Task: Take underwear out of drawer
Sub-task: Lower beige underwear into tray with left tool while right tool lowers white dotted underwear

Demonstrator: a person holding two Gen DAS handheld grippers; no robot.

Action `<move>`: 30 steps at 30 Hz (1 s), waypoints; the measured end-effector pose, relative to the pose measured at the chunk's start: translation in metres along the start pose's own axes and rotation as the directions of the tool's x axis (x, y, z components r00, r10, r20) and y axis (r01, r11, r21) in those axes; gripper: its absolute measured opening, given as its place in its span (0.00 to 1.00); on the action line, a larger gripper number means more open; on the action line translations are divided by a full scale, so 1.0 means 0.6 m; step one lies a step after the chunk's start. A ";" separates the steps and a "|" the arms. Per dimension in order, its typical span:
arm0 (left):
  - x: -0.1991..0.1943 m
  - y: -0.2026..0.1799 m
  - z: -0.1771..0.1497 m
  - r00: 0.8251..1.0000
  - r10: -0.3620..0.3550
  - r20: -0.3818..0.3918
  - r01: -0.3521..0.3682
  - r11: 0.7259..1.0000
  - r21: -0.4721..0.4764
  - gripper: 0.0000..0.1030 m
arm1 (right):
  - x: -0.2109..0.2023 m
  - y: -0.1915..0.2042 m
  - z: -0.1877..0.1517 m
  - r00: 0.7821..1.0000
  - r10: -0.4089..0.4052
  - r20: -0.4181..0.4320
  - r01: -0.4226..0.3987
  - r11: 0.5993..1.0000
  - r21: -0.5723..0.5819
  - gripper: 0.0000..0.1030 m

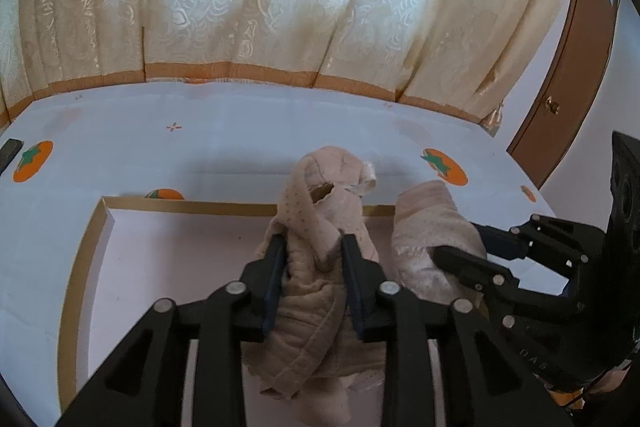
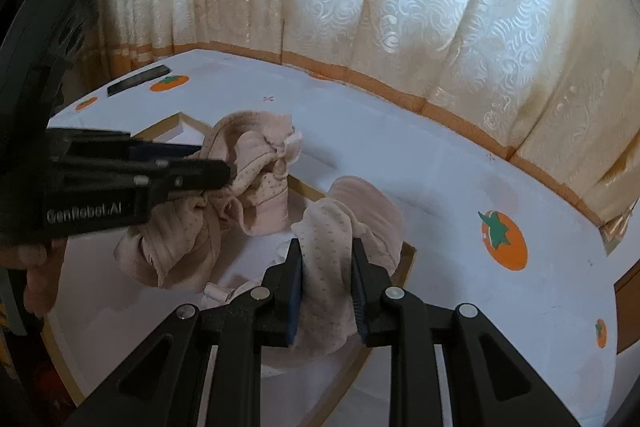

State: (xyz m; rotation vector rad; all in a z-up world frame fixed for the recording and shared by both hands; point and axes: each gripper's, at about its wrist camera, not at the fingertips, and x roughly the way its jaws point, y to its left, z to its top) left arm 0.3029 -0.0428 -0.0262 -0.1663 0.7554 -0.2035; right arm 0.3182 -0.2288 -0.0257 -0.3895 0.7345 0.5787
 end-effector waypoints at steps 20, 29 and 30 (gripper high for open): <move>-0.039 -0.021 0.000 0.997 0.001 0.074 -0.005 0.999 0.052 0.58 | -0.025 -0.012 0.003 0.998 -0.042 0.042 0.038 0.996 0.083 0.61; -0.070 -0.030 -0.016 0.995 -0.008 0.096 0.002 0.998 0.059 0.58 | -0.052 0.004 -0.005 0.998 -0.048 0.051 0.043 0.995 0.085 0.64; -0.074 -0.028 -0.018 0.995 -0.009 0.099 0.004 0.998 0.055 0.58 | -0.057 0.005 -0.006 0.998 -0.043 0.055 0.038 0.995 0.088 0.64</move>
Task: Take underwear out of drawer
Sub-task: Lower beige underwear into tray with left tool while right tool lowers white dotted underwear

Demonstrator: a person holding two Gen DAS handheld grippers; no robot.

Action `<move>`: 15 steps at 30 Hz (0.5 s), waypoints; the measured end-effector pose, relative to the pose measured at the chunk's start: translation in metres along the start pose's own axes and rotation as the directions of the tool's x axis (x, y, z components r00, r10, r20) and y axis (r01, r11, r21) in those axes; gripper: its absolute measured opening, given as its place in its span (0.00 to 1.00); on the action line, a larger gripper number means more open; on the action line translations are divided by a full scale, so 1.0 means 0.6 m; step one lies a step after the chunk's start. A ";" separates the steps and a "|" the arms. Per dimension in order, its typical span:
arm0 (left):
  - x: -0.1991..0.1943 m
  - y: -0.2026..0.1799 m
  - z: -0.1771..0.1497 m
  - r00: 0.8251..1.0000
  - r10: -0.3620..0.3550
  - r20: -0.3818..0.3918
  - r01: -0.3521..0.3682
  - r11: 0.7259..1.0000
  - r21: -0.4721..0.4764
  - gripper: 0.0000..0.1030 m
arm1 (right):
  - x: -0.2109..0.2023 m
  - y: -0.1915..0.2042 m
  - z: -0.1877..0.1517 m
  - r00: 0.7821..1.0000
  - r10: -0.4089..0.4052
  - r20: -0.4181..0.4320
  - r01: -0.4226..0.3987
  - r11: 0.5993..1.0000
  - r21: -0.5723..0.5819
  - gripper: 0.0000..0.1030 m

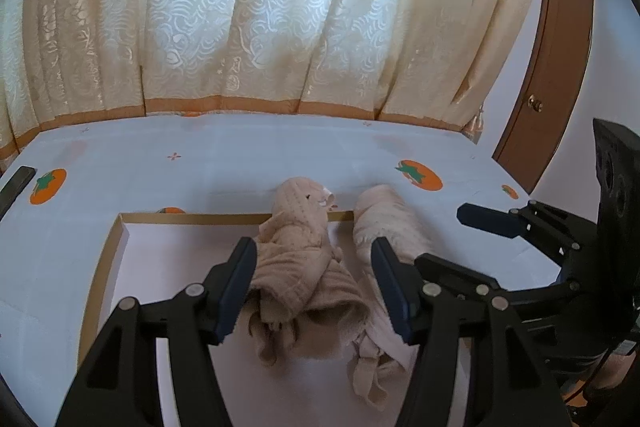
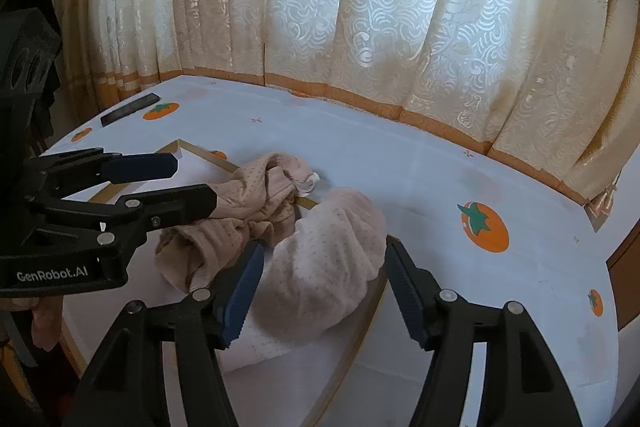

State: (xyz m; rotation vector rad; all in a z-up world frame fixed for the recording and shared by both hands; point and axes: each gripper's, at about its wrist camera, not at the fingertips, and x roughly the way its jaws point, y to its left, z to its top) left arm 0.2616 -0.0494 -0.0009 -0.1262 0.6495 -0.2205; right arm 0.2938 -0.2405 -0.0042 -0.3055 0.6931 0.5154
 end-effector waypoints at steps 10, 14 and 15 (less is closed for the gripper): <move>-0.037 0.000 -0.023 1.000 0.019 0.024 -0.020 1.000 0.015 0.58 | -0.040 0.031 -0.011 0.999 0.024 0.032 -0.024 1.000 -0.005 0.65; -0.060 -0.001 -0.034 1.000 0.007 0.031 -0.007 1.000 0.009 0.62 | -0.066 0.040 -0.020 0.998 0.042 0.051 -0.042 0.999 0.007 0.65; -0.066 -0.002 -0.036 0.999 0.005 0.035 -0.006 1.000 0.010 0.62 | -0.073 0.042 -0.022 0.997 0.046 0.057 -0.047 0.999 0.011 0.65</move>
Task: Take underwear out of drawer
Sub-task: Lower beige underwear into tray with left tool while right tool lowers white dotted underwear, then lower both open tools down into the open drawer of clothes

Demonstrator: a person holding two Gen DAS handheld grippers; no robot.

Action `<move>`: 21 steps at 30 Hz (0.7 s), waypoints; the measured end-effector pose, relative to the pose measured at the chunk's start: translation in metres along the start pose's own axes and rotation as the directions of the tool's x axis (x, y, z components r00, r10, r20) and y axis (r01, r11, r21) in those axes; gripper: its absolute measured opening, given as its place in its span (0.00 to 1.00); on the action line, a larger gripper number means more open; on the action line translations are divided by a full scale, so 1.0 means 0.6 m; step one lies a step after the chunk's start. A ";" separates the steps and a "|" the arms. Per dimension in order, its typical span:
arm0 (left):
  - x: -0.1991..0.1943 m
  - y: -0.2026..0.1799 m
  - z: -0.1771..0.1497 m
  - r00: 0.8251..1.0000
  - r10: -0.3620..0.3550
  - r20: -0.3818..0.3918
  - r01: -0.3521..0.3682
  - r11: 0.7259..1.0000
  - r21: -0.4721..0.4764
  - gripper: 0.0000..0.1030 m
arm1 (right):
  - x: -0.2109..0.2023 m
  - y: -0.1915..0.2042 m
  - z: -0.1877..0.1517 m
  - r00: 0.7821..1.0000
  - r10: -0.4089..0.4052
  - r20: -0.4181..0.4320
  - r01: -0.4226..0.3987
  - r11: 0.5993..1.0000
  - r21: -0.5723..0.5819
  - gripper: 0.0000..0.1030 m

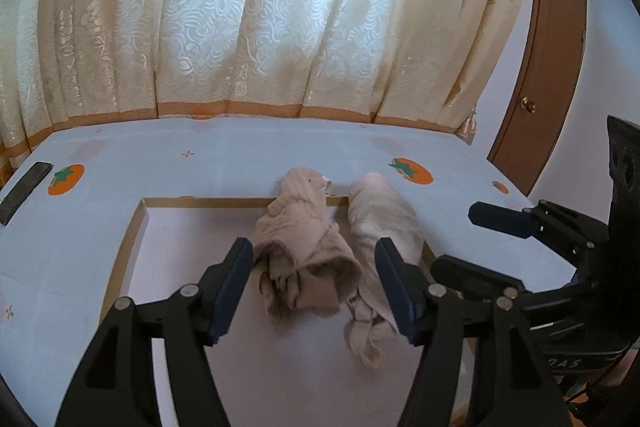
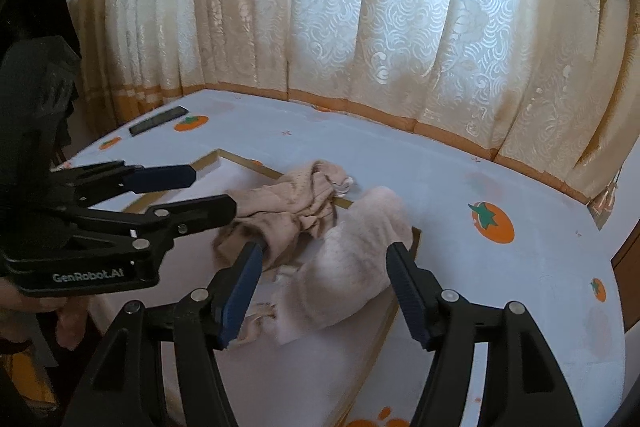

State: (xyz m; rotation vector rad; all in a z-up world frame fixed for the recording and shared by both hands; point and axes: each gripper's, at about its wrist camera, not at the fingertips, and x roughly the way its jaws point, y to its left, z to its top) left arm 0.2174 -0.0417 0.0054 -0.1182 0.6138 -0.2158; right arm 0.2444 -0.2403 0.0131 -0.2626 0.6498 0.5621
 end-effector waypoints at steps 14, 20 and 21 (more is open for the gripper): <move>-0.090 -0.033 -0.062 0.997 -0.049 0.054 0.046 0.997 0.055 0.67 | -0.111 0.040 -0.050 0.995 0.071 0.071 -0.072 0.997 0.018 0.70; -0.112 -0.033 -0.091 0.995 -0.084 0.057 0.081 0.996 0.046 0.68 | -0.138 0.053 -0.078 0.991 0.106 0.076 -0.110 0.993 0.041 0.71; -0.116 -0.035 -0.098 0.995 -0.087 0.055 0.084 0.995 0.051 0.69 | -0.142 0.055 -0.082 0.991 0.111 0.075 -0.114 0.993 0.042 0.71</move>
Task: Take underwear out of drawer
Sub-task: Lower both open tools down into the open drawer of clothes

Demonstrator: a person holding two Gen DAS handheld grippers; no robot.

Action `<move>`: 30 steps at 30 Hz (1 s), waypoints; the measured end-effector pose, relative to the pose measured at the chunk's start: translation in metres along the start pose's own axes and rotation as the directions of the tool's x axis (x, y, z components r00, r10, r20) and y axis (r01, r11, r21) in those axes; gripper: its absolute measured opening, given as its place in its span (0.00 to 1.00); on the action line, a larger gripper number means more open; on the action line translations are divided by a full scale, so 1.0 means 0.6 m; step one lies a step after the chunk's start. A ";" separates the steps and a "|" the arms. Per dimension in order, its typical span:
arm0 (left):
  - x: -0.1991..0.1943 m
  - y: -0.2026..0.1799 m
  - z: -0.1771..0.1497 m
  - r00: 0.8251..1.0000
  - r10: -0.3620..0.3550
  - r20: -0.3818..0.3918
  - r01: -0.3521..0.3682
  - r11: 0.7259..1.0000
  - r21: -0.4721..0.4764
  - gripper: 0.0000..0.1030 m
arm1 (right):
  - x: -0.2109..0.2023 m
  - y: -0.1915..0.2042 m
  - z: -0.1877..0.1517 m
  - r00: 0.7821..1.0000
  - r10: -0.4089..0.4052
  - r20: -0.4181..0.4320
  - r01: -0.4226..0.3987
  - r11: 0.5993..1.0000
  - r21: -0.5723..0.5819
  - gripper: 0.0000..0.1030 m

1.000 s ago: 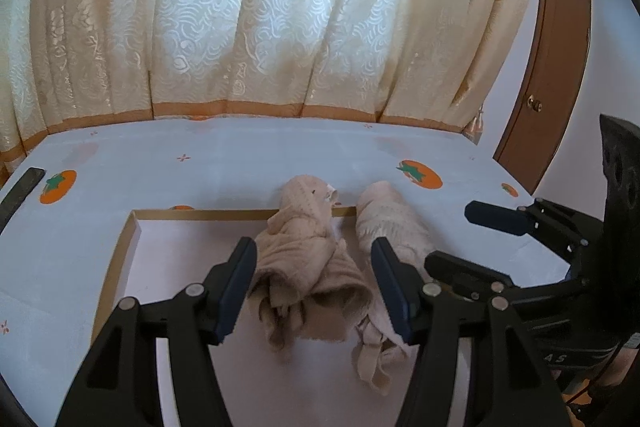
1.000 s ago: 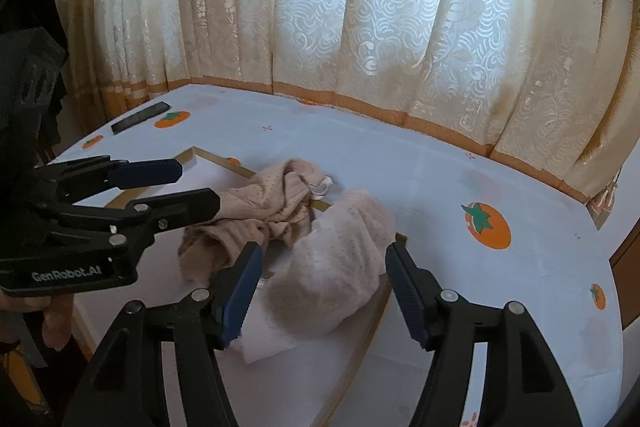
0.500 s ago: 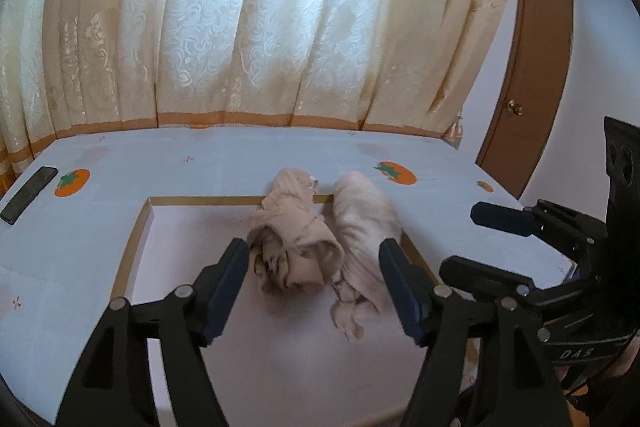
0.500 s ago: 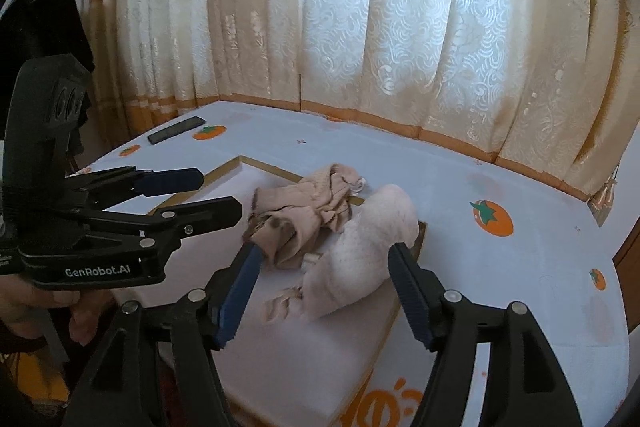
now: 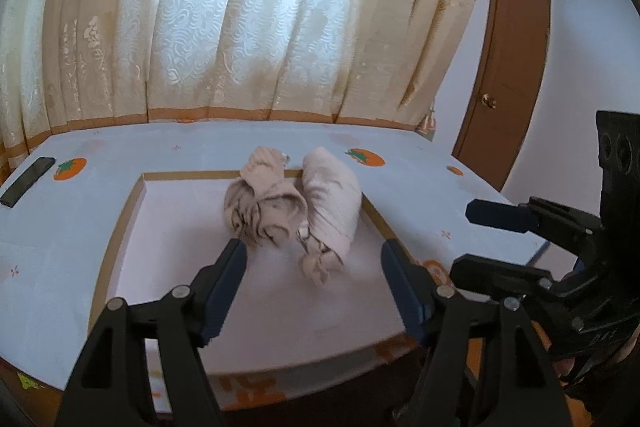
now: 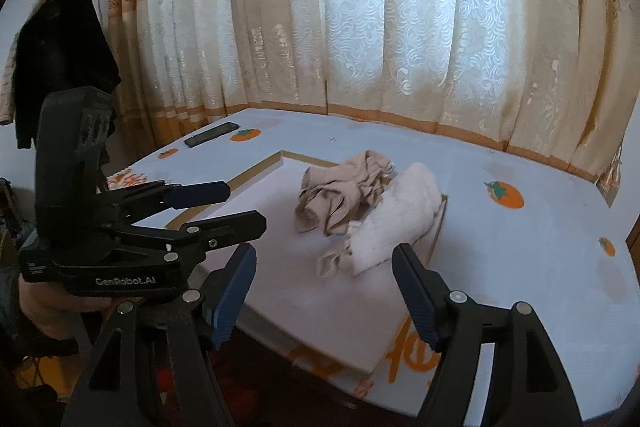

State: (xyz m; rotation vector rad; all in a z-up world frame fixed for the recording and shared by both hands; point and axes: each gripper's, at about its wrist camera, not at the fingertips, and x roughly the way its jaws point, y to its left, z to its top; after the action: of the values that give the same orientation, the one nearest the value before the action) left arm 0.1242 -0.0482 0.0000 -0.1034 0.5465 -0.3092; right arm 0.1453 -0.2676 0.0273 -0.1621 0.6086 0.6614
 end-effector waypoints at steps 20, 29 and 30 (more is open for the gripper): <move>-0.044 0.015 -0.158 0.988 -0.037 -0.147 0.043 0.998 0.036 0.71 | -0.137 0.055 -0.077 0.997 0.009 -0.078 -0.014 0.998 -0.066 0.72; -0.070 -0.002 -0.228 0.971 -0.060 -0.233 0.086 0.991 0.103 0.71 | -0.159 0.053 -0.149 0.991 0.011 -0.132 -0.012 1.000 -0.007 0.73; -0.070 -0.003 -0.237 0.966 -0.064 -0.249 0.093 0.990 0.106 0.71 | -0.154 0.052 -0.159 0.989 0.015 -0.145 -0.014 1.000 0.006 0.73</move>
State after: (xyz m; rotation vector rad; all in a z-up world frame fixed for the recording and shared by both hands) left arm 0.0151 -0.0386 -0.1001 0.0277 0.7698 -0.4342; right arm 0.0229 -0.3232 0.0045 -0.2023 0.7516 0.6662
